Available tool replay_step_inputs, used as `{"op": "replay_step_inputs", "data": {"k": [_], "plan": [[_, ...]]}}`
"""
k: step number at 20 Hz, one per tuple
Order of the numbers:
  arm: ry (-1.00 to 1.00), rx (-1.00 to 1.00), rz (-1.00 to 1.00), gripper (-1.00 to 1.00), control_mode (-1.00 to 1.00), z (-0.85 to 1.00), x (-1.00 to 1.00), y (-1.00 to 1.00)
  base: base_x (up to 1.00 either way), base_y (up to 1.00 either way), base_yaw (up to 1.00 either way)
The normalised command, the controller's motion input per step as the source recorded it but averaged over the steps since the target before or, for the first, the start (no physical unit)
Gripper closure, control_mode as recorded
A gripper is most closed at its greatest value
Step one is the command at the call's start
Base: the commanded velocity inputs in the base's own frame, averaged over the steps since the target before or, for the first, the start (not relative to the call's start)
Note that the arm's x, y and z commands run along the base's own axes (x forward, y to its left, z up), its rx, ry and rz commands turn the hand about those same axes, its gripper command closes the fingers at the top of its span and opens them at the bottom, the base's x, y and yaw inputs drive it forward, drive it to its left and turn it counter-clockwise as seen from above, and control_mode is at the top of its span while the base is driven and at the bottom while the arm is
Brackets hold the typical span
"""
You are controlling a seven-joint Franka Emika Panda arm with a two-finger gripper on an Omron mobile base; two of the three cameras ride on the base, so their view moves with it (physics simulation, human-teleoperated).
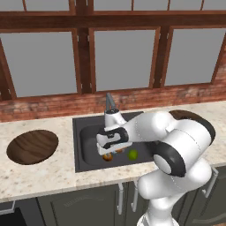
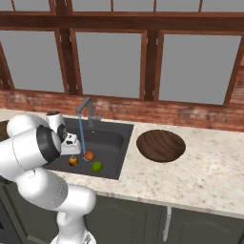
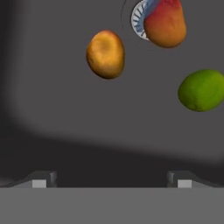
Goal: Pick the mangos from the sink and place them in one bowl. Place the lime in the other bowl. Then turn off the sink faucet.
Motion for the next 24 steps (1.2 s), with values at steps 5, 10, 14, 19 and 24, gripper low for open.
{"op": "replay_step_inputs", "data": {"k": [5,10,14,19,24], "plan": [[0.0,-0.03,0.04,-1.0,-1.0,-0.13,0.09,0.03,0.0,0.0,0.0],[0.0,-0.02,0.05,-1.0,-1.0,-0.09,0.15,0.01,0.0,0.0,0.0],[0.0,-0.01,0.05,-1.0,-1.0,-0.15,0.15,0.04,0.0,0.0,0.0],[0.02,0.0,0.04,-1.0,-1.0,-0.19,0.16,0.06,0.0,0.0,0.0],[0.02,0.0,0.02,-1.0,-1.0,-0.13,0.17,0.01,0.0,0.0,0.0]]}}
